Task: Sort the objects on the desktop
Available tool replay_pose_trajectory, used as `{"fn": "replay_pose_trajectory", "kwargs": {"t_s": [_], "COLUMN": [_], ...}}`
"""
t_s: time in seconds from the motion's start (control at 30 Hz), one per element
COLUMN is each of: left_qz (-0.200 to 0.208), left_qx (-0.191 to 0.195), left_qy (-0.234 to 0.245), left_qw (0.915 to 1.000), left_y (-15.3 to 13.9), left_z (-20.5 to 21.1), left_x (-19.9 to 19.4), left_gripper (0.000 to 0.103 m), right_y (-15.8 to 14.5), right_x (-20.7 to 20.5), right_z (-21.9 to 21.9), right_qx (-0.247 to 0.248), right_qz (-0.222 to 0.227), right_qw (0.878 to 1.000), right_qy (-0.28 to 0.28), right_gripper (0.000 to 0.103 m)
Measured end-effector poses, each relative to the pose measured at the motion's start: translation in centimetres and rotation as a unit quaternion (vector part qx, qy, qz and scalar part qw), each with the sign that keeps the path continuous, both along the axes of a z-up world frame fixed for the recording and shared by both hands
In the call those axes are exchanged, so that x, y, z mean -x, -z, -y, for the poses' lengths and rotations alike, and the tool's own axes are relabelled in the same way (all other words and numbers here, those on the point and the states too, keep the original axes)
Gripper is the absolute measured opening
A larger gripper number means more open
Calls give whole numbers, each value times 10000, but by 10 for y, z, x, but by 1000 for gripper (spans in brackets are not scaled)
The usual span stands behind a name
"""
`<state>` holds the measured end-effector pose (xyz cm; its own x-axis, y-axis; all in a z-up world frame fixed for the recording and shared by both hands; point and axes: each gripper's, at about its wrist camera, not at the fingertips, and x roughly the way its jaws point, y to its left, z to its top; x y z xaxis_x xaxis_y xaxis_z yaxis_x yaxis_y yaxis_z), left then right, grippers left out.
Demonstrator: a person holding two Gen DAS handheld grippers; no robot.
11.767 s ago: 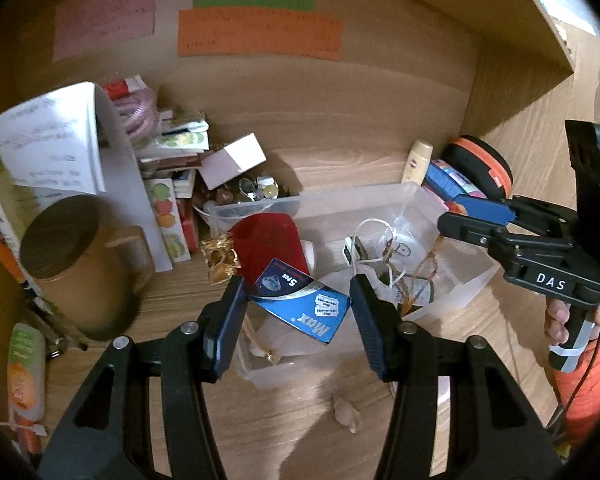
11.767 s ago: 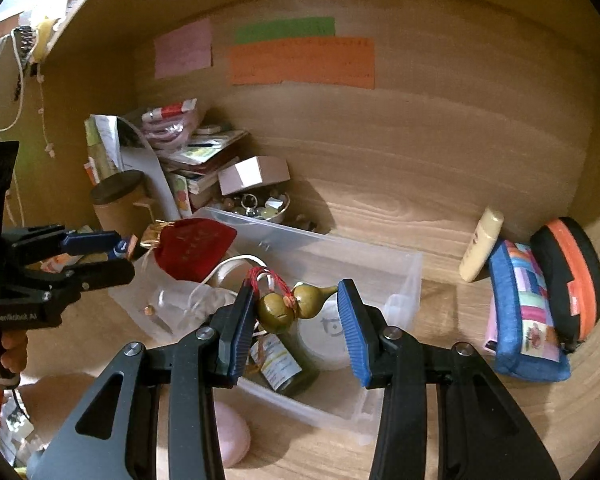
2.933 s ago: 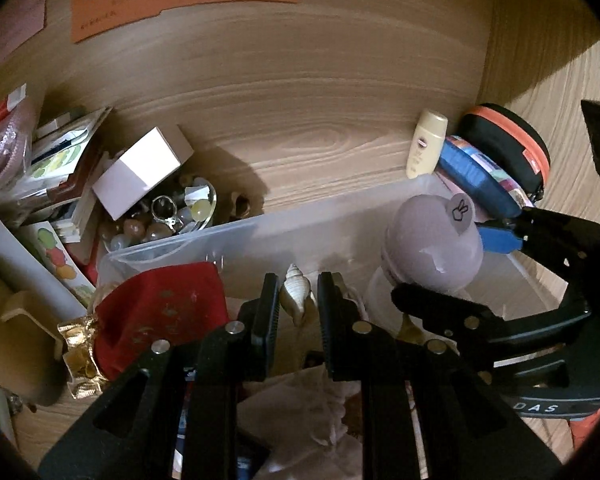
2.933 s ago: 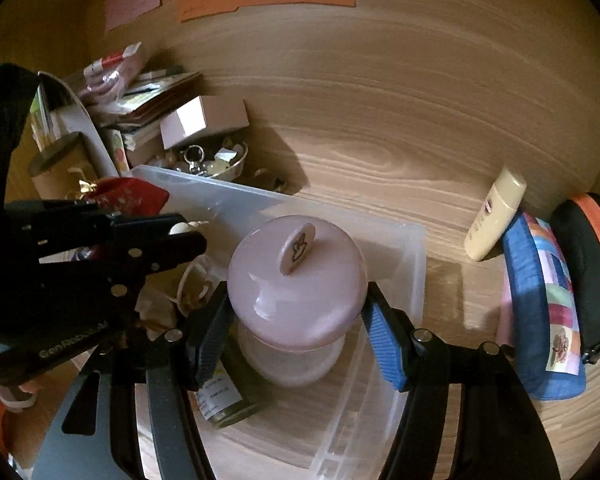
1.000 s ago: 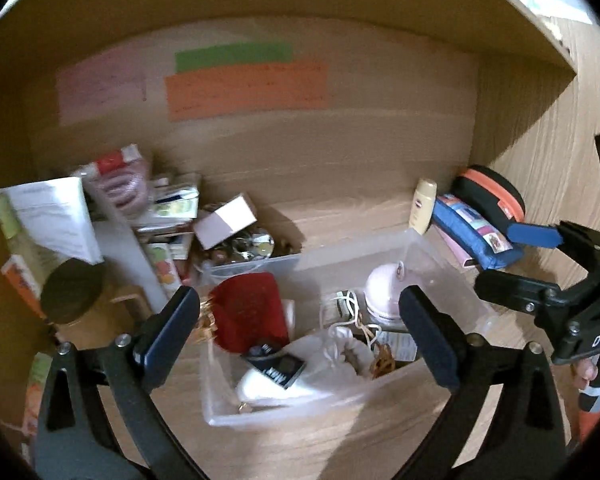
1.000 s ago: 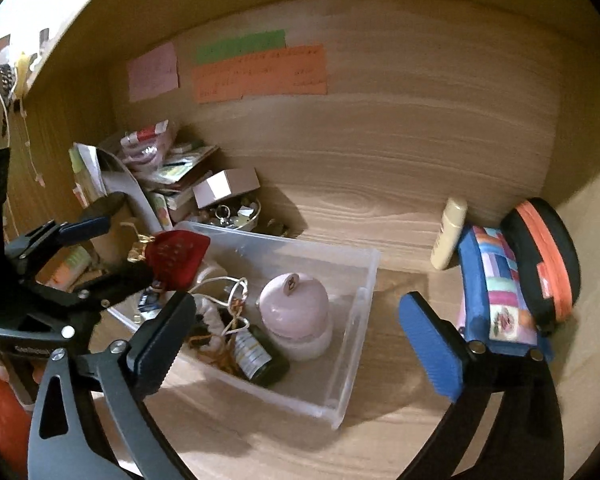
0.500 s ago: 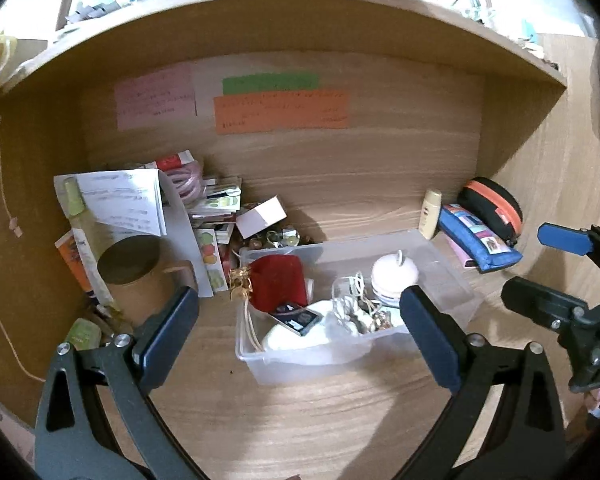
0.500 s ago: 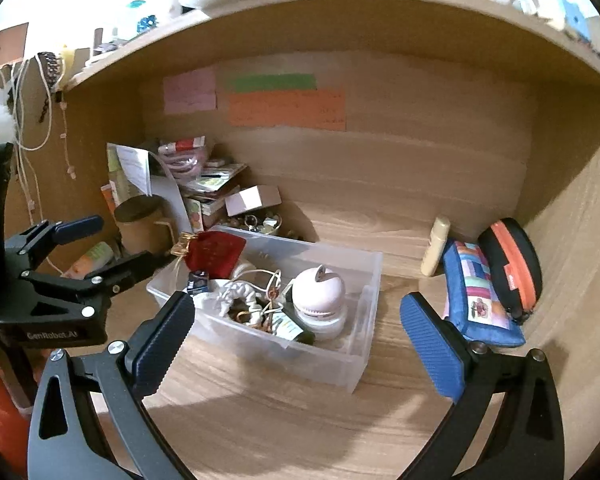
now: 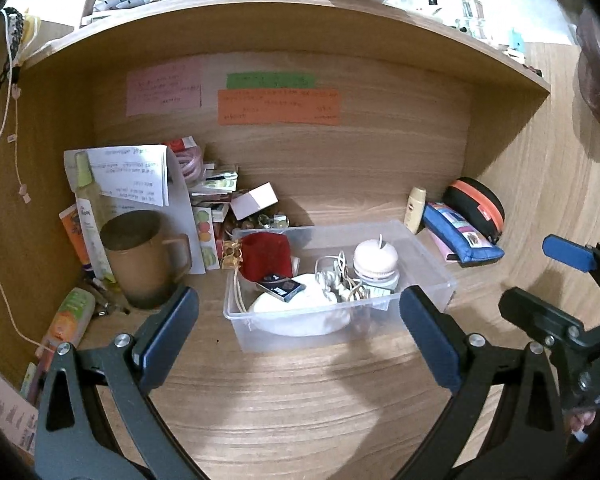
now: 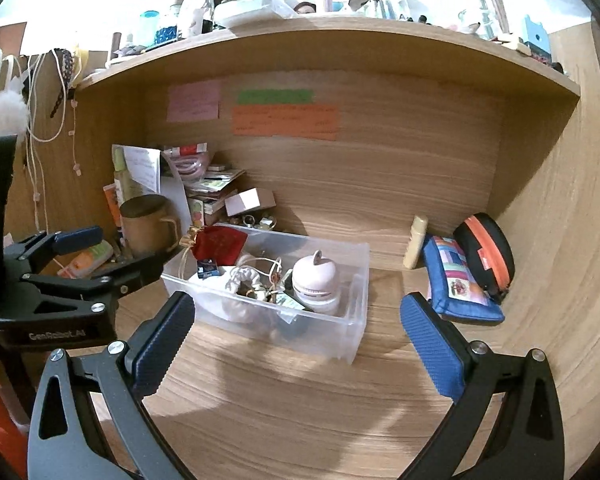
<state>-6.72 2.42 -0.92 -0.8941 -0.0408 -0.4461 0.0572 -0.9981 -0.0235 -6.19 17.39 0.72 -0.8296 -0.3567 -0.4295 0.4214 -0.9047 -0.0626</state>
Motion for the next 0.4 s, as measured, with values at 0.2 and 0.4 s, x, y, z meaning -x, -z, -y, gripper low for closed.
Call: {"fn": "replay_pose_trajectory", "kwargs": {"t_s": [0.2, 0.4], "left_qz": [-66, -52], "left_qx": [-19, 17], "left_qy": [75, 23], "left_qw": [9999, 10000], "left_y": [1, 2], "left_z": [-5, -4], "left_x": [-6, 0], "left_gripper": [102, 102], "right_y": [6, 13], "right_x": [14, 26], "right_z": [-2, 0], "right_qx": [57, 142], "right_qz": [247, 405], "right_qw": [9996, 9991], "right_qy": [132, 61], "right_gripper": [103, 103]}}
